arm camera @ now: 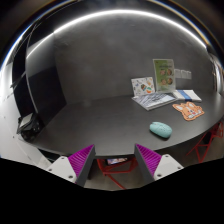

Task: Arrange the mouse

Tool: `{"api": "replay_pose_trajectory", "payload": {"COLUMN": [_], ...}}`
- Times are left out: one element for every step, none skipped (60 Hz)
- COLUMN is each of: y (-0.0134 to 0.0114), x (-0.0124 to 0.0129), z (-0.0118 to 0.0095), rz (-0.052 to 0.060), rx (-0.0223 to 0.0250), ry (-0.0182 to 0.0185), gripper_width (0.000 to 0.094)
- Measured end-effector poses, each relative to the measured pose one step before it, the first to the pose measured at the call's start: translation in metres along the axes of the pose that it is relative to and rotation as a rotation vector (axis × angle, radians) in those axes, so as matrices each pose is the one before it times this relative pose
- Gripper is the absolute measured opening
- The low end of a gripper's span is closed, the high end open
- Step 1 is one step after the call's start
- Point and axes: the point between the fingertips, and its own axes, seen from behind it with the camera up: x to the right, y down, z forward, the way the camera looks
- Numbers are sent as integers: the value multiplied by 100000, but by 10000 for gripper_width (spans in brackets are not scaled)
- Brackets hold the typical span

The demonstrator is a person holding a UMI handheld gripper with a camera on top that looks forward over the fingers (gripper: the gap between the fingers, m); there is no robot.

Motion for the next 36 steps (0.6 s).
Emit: {"api": "replay_pose_trajectory", "payload": {"y": [-8,-10,-41,-68,-100,-124,58,-156,-104,-102,-62,-22,-40,-40,9,74,391,85,53,63,59,32,-26,-51,62,126,184,173,39,-6,-50,-23,40,57,76,99], "x": [234,288,361,398,497,589,354,782,785,757,843,797,802,794,758,816,929,756,717,726,683,686,657,652,680,682,610,509,433,342,316,316,294,277,272,277], "z": [14,19,32,43,119,189,17,307,310,338,398,380,407,407,409,436,285,463,474,535,525,433,462,512,561,537,495,516,464,462,438,423,398,396,432,376], "rz": [306,255,240,134,92,68,-33,-24,-124,-161,-169,-170,-266,-315,-301,-269,-349,-271,-322,-359,-478,-554,-676,-709,-759,-821,-948,-1157,-1259,-1296,-1205,-1191,-1133,-1050,-956,-911], "rx": [-49,-73,-37,15,53,-2,143,68,75,51,4,-38,24,67,20,-148,214,-82,-59,-110,-98,94,322,341,141,-336,-696,-568,-212,275,425,399,199,9,-117,-288], "ry": [642,608,581,467,431,444,522,493,501,540,622,639,633,609,628,641,302,522,389,287,276,129,104,155,343,461,370,22,-383,-552,-554,-553,-585,-611,-570,-543], "gripper_width": [822,824,824,824,824,823,824,825,824,823,824,823,824,823,822,821,821,822,822,821,821,822,822,824,823,823,821,821,824,824,823,822,823,821,822,820]}}
